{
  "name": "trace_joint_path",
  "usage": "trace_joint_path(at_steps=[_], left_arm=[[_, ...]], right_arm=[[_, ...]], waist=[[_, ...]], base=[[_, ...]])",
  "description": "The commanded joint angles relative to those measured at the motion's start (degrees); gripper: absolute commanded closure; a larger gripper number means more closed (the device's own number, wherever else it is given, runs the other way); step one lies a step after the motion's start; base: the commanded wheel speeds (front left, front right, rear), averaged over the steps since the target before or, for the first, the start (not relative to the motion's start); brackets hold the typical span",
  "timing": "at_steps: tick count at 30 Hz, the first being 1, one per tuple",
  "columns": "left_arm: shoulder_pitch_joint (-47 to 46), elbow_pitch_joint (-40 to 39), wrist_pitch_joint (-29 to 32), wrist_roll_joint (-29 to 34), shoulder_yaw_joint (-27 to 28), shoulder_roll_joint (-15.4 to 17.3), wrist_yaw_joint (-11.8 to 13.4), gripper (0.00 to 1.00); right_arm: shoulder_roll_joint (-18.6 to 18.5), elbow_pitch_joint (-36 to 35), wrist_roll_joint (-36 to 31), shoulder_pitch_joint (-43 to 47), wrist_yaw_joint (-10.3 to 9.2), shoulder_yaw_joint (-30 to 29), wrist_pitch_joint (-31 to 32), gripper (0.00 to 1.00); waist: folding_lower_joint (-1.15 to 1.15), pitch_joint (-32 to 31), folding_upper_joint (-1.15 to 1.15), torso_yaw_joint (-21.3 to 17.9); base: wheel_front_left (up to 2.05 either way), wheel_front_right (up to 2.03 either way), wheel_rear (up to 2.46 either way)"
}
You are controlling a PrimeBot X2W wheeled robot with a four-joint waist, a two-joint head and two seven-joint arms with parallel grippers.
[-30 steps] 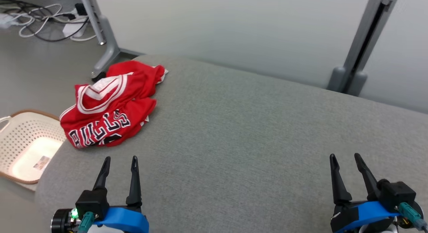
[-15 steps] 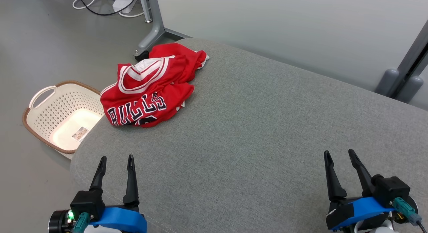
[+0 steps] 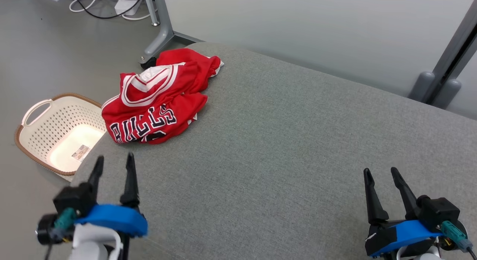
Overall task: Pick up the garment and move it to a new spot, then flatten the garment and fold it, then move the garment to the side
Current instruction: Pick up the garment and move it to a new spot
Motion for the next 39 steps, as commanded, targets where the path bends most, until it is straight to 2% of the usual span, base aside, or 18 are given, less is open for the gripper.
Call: trace_joint_path(at_steps=[1, 3, 4, 6, 11, 15, 19, 24, 30, 31, 32, 33, 39], left_arm=[[-4.1, -0.6, 2.3, -0.9, 1.1, 1.9, -1.0, 0.00], [-6.0, -0.4, 4.0, -1.4, 1.4, 3.0, -1.7, 0.00], [-10.5, 0.3, 7.2, -2.1, 2.3, 5.2, -2.6, 0.00], [-14.7, 1.5, 10.1, -2.0, 2.9, 7.7, -3.2, 0.00], [-21.4, 5.3, 15.7, -4.8, 4.9, 10.9, -4.9, 0.00], [-26.3, 9.8, 20.9, -6.3, 6.3, 14.1, -5.3, 0.00], [-29.3, 15.3, 25.8, -8.2, 8.4, 16.6, -4.1, 0.00], [-30.4, 19.9, 29.1, -10.3, 12.1, 19.6, -1.0, 0.00], [-29.4, 22.2, 33.3, -12.6, 14.7, 20.3, 2.7, 0.00], [-29.2, 22.3, 34.0, -12.9, 15.0, 20.3, 3.0, 0.11], [-29.1, 22.3, 34.8, -12.8, 14.7, 20.6, 3.0, 0.96], [-29.0, 22.3, 35.5, -12.9, 14.5, 20.8, 2.8, 1.00], [-29.8, 19.1, 36.3, -12.2, 13.5, 22.9, 1.6, 1.00]], right_arm=[[-0.3, -0.4, -0.7, 0.1, 0.01, -0.2, -0.1, 0.00], [-0.3, -0.5, -0.8, -0.2, 0.01, -0.2, 0.2, 0.00], [-0.3, -1.0, -1.2, -0.8, 0.01, 0.1, 0.5, 0.00], [-0.3, -1.5, -1.5, -1.4, 0.01, 0.6, 0.9, 0.00], [-0.3, -2.5, -2.0, -2.9, 0.01, 1.3, 1.6, 0.00], [-0.3, -3.9, -3.4, -4.1, 0.01, 1.8, 2.5, 0.00], [-0.3, -5.6, -4.4, -5.1, 0.01, 1.9, 3.4, 0.00], [-0.3, -8.4, -5.5, -6.7, 0.01, 1.9, 4.3, 0.00], [-0.3, -10.3, -6.3, -6.4, 0.01, 0.7, 4.9, 0.00], [-0.3, -10.5, -6.1, -6.3, 0.01, 0.7, 4.8, 0.00], [-0.3, -10.5, -6.0, -6.2, 0.01, 0.7, 4.7, 0.00], [-0.3, -10.4, -5.7, -6.2, 0.01, 0.8, 4.5, 0.00], [-0.3, -8.3, -3.6, -5.8, 0.01, 1.8, 3.2, 0.00]], waist=[[0.00, 0.7, 0.00, -0.2], [0.00, 1.2, 0.00, -0.5], [0.00, 2.3, 0.00, -1.1], [0.00, 3.5, 0.00, -2.2], [0.00, 6.7, 0.00, -5.2], [0.00, 10.2, 0.00, -8.5], [0.00, 13.6, 0.00, -12.0], [0.00, 18.4, 0.00, -16.8], [0.00, 22.1, 0.00, -19.7], [0.00, 22.3, 0.00, -20.0], [0.00, 22.4, 0.00, -20.1], [0.00, 22.3, 0.00, -20.3], [0.00, 18.9, 0.00, -20.3]], base=[[0.00, 0.00, 0.00], [0.00, 0.00, 0.00], [0.00, 0.00, 0.00], [0.00, 0.00, 0.00], [0.00, 0.00, 0.00], [0.00, 0.00, 0.00], [0.00, 0.00, 0.00], [0.00, 0.00, 0.00], [0.00, 0.00, 0.00], [0.00, 0.00, 0.00], [0.00, 0.00, 0.00], [0.00, 0.00, 0.00], [0.00, 0.00, 0.00]])
